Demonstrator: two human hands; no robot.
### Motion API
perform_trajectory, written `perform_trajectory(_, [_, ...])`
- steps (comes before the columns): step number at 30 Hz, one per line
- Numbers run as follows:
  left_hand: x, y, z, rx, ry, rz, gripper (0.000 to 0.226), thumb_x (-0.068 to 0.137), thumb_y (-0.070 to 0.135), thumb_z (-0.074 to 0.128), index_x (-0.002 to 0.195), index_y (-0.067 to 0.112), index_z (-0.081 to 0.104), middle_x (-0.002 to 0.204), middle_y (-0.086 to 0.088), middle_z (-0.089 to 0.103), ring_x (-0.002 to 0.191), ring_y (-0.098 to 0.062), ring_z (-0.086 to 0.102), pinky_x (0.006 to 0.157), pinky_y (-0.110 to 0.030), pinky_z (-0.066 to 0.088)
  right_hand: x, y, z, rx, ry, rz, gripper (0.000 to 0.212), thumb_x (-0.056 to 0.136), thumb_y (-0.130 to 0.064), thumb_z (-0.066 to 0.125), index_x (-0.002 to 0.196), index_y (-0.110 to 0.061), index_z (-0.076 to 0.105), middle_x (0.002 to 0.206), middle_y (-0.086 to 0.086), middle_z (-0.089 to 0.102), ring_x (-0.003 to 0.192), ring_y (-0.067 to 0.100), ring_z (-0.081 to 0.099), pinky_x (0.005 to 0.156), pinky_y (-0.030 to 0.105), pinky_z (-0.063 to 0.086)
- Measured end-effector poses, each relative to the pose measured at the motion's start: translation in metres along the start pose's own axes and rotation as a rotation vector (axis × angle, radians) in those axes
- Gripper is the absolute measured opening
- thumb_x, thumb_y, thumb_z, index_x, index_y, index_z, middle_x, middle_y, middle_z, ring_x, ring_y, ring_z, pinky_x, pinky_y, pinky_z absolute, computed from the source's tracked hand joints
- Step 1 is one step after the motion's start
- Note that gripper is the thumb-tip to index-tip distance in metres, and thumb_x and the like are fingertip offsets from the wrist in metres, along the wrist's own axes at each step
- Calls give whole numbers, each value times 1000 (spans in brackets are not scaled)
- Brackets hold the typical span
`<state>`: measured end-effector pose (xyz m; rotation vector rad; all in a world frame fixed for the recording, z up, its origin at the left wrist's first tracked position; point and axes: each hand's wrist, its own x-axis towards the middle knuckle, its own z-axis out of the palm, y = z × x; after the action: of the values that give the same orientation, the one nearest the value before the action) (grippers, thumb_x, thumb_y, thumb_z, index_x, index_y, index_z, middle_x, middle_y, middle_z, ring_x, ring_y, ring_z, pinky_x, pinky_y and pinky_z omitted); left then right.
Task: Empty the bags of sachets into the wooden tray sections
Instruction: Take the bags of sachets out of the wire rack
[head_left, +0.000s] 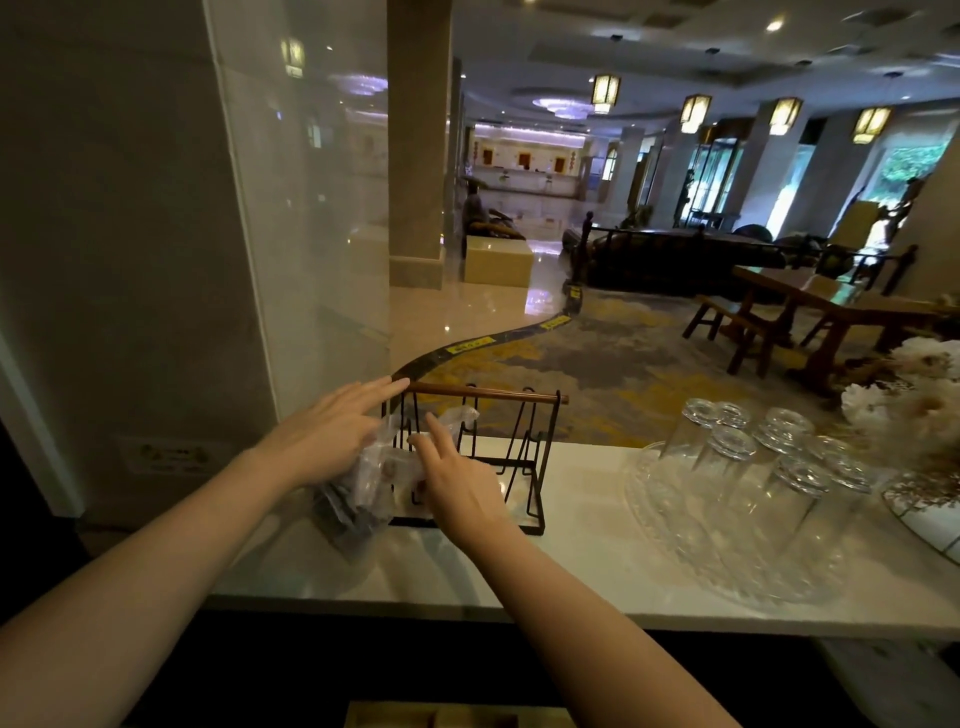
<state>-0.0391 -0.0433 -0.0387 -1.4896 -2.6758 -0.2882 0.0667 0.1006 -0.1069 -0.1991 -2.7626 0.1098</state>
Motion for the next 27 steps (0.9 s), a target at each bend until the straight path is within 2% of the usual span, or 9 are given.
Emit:
perform_trajectory(4, [13,4,4,109,-16,42,30,98,28,38,90,26,68,150,25,-7,145,-10,0,111,-28,-1,8,7,-1,43,26,76,45,84,-6,63,124,-12,42,123,10,56,96,31,64,74,43,56])
perform_trajectory(7, [15,6,1,108,-8,40,33,97,29,41,80,24,69,156,20,6,145,-10,6,110,-28,4,8,16,7,41,31,-5,36,84,-7,64,120,-10,56,121,9,57,108,27,56,84,37,52])
perform_trajectory(10, [14,5,-2,76,-38,36,36,97,32,42,75,24,68,156,22,7,143,-3,4,111,-33,20,1,22,7,263,40,11,29,91,-11,55,119,-11,60,126,5,55,110,20,55,93,32,51])
perform_trajectory(15, [15,10,-5,84,-91,1,34,95,28,42,77,23,70,157,21,5,145,-9,5,108,-40,28,-32,26,-13,438,148,-72,10,90,-10,58,96,-7,65,108,5,58,98,17,56,82,19,42])
perform_trajectory(18, [15,10,-4,35,-84,-20,39,94,30,43,61,29,63,155,24,5,145,-9,5,109,-44,27,-45,21,-43,573,336,-44,7,90,-7,57,84,-8,61,90,-5,50,81,3,47,71,8,35])
perform_trajectory(21, [15,10,2,-35,-76,-52,39,92,32,46,56,36,58,157,22,4,145,-10,7,108,-50,29,-59,17,-77,732,558,10,16,91,-11,53,77,-18,54,78,-12,46,73,-3,44,66,11,34])
perform_trajectory(23, [15,8,5,-39,-56,-38,37,92,32,47,58,31,60,157,20,4,145,-10,5,109,-50,30,-74,12,-97,792,604,39,16,92,-15,52,78,-22,53,76,-13,49,74,2,47,66,17,35])
perform_trajectory(25, [13,8,8,-33,-27,-8,37,94,34,46,62,22,62,157,17,8,145,-12,12,107,-46,34,-94,9,-109,708,614,20,14,92,-20,51,80,-20,59,79,-12,53,80,9,48,72,17,35])
perform_trajectory(27, [4,14,13,-94,55,11,34,95,31,45,65,23,59,156,13,21,134,-15,36,93,-37,42,-114,12,-112,503,624,-9,19,92,-22,53,79,-15,65,88,-6,60,93,13,48,84,19,34])
